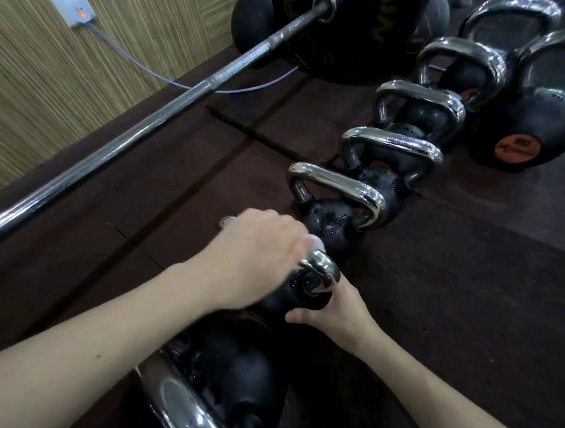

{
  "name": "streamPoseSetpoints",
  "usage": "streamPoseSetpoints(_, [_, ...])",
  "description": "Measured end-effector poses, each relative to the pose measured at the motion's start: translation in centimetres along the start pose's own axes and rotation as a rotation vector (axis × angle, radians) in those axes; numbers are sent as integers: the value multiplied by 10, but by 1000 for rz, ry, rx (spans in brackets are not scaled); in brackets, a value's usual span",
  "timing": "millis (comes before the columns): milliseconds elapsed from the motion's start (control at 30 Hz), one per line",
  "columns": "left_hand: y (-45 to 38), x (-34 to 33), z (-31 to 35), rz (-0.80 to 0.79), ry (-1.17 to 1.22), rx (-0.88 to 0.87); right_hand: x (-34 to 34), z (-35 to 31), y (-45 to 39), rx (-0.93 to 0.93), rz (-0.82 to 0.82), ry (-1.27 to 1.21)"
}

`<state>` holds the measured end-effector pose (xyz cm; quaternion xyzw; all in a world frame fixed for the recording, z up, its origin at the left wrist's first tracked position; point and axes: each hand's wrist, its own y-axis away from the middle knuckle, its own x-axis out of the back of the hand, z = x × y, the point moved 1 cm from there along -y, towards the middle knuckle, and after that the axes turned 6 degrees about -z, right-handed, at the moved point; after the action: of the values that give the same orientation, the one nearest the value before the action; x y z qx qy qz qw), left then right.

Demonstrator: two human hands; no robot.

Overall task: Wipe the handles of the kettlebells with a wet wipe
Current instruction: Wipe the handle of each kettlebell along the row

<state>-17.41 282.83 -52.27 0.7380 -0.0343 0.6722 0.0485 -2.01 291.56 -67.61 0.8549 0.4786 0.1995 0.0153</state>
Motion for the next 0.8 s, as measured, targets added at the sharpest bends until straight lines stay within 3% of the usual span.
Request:
streamPoseSetpoints(133, [-14, -9, 46, -21, -93, -116, 2, -7, 4, -41, -70, 29])
streamPoseSetpoints(267, [1, -17, 25, -56, -172, -176, 4, -6, 2, 23, 2, 10])
streamPoseSetpoints(467, [35, -11, -24, -45, 172, 248, 3, -5, 2, -10, 8, 10])
streamPoseSetpoints(633, [44, -13, -50, -47, 878, 634, 4, -6, 5, -4, -14, -32])
streamPoseSetpoints(700, [38, -9, -46, -5, 753, 576, 4, -6, 5, -4, -12, -19])
streamPoseSetpoints(800, [16, 9, -16, -82, 234, 315, 4, -6, 3, -1, -3, 20])
